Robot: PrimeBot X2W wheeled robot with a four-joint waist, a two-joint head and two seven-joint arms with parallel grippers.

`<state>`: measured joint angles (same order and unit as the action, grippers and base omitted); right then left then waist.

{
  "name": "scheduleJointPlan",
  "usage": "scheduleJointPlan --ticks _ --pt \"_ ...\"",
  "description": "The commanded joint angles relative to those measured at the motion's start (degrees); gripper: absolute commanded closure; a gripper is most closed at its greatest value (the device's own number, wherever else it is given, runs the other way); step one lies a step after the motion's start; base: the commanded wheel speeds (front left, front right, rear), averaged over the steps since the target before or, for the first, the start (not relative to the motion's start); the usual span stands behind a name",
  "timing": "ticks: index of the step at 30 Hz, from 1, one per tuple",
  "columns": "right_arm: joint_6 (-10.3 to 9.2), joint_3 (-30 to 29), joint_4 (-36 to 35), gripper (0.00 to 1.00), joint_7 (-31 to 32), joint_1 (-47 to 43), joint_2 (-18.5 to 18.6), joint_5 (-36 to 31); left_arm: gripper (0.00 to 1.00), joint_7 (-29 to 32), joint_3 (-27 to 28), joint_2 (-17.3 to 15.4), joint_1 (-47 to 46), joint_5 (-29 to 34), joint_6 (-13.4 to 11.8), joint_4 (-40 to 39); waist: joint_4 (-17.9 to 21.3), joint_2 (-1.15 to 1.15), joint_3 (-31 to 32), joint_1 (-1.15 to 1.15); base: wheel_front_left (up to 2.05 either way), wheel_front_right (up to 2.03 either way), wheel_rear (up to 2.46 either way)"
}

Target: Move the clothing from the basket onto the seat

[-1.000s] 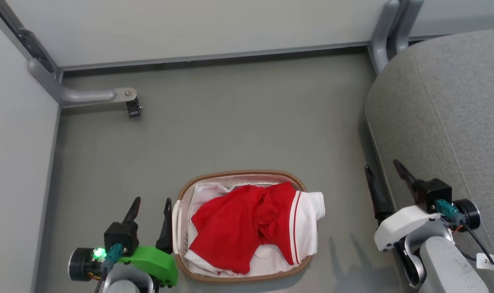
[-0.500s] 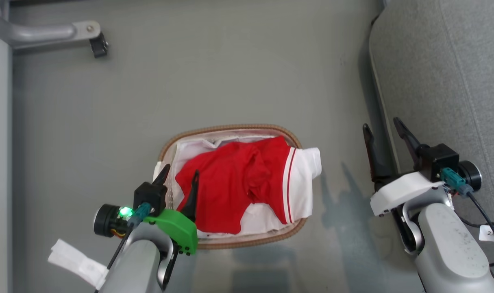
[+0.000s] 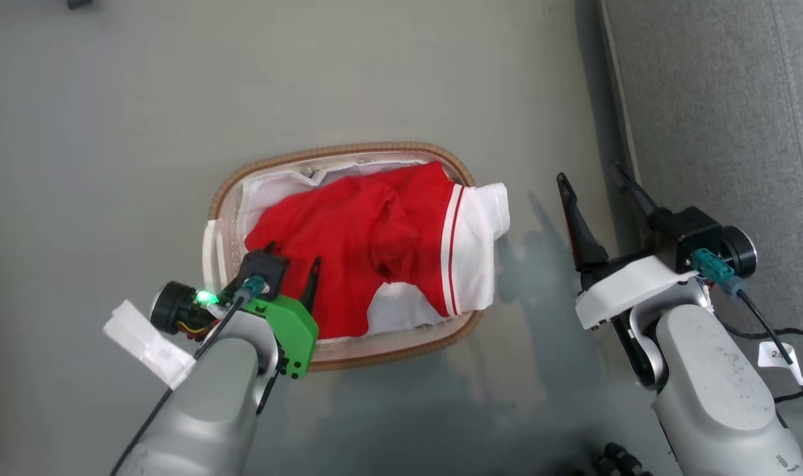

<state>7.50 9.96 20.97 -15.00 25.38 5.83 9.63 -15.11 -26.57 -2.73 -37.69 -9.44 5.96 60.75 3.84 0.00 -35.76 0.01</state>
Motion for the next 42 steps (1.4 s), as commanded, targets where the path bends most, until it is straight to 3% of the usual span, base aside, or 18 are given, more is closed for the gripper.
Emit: scheduleJointPlan --ticks 1,12,23,34,35,37,42 --pt "-0.02 0.3 -0.2 0.0 -0.3 0.9 0.0 0.4 0.0 0.3 -0.7 -0.3 -2.1 0.3 -0.4 1.7 1.7 0.0 -3.1 -0.01 0.0 0.0 0.0" --pt "-0.02 2.9 -0.5 0.0 -0.3 2.6 -0.6 0.8 0.0 8.9 -5.8 -0.3 -9.9 -0.3 -2.7 10.7 3.6 0.0 -7.6 -0.01 0.0 0.0 0.0" --pt "-0.02 4.1 -0.5 0.0 -0.3 3.5 -1.4 1.4 0.0 15.2 -8.1 -0.6 -12.9 0.4 -5.6 12.7 4.8 0.0 -9.6 -0.01 0.0 0.0 0.0" --pt "-0.02 4.7 -0.9 0.0 -0.3 4.2 -2.1 1.1 0.0 17.7 -11.5 -1.6 -14.4 2.2 -5.3 13.1 5.7 0.0 -12.1 -0.01 0.0 0.0 0.0" --pt "-0.02 4.8 -0.7 0.0 -0.3 4.4 -2.1 1.2 0.21 17.6 -11.7 -1.6 -14.5 2.1 -5.0 13.1 5.8 0.0 -12.2 -0.01 0.0 0.0 0.0" --pt "-0.02 4.9 -0.4 0.0 -0.3 4.5 -2.1 1.4 1.0 16.3 -11.8 -1.7 -14.3 1.8 -4.5 13.1 5.9 0.0 -12.2 -0.01 0.0 0.0 0.0" --pt "-0.02 5.3 0.5 0.0 -0.3 4.3 -2.3 1.8 1.0 11.8 -11.4 -1.4 -11.8 0.4 -4.7 13.1 6.1 0.0 -10.6 -0.01 0.0 0.0 0.0"
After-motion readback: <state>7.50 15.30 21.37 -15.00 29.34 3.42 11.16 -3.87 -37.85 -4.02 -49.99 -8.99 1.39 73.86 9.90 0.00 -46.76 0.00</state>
